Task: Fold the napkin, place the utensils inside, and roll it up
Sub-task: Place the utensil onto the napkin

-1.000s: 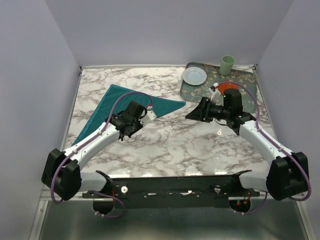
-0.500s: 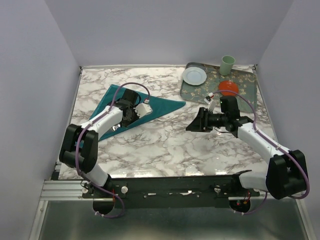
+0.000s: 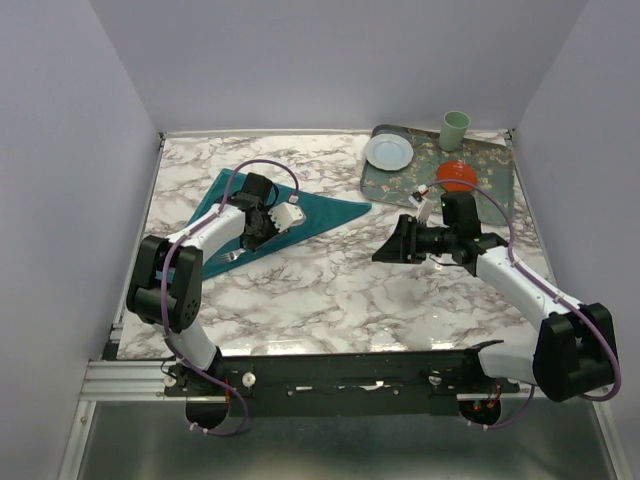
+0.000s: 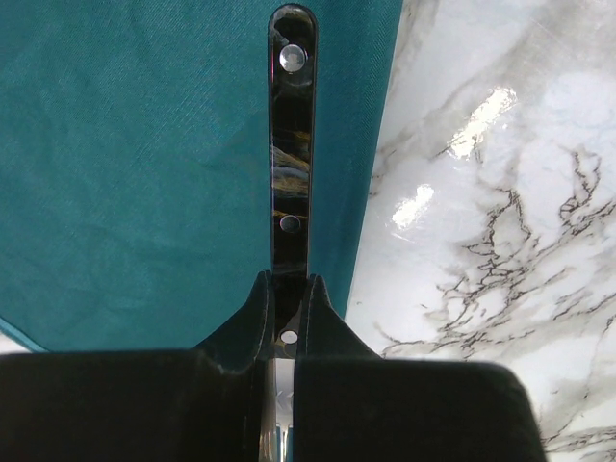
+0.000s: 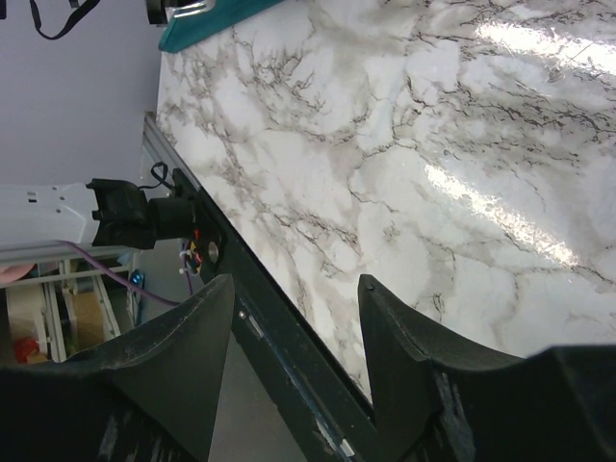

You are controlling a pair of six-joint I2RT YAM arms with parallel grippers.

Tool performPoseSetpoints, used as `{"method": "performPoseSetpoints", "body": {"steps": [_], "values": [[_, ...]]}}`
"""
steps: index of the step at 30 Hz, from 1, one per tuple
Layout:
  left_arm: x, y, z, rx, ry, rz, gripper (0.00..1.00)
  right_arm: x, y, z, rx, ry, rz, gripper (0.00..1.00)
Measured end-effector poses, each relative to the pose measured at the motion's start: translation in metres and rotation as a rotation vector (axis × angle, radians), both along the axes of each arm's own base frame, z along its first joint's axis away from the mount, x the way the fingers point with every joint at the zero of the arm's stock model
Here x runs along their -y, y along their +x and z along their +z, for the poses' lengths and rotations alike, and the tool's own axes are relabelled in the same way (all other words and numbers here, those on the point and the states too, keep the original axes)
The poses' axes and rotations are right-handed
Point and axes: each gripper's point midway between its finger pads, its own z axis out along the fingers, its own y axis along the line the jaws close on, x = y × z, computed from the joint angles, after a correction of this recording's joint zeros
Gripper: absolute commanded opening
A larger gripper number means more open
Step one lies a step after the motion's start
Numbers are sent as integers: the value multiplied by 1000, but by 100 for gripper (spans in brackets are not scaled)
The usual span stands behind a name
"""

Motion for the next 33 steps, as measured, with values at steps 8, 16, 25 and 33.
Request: {"method": "performPoseSetpoints", "body": {"steps": [8,16,25,33], "values": [[1,2,-12,-42,-23,2,0,0,0,-5,-21,-6,1,63],[0,2,-14,-48,-22,5,0,0,-1,-6,-28,-7,2,63],[-2,1,-21,-64,-11,-4,0,0,-2,-6,-28,-7,2,63],[-3,0,-28,-84,-2,-3,0,0,-1,-7,-33,-8,2,63]]}}
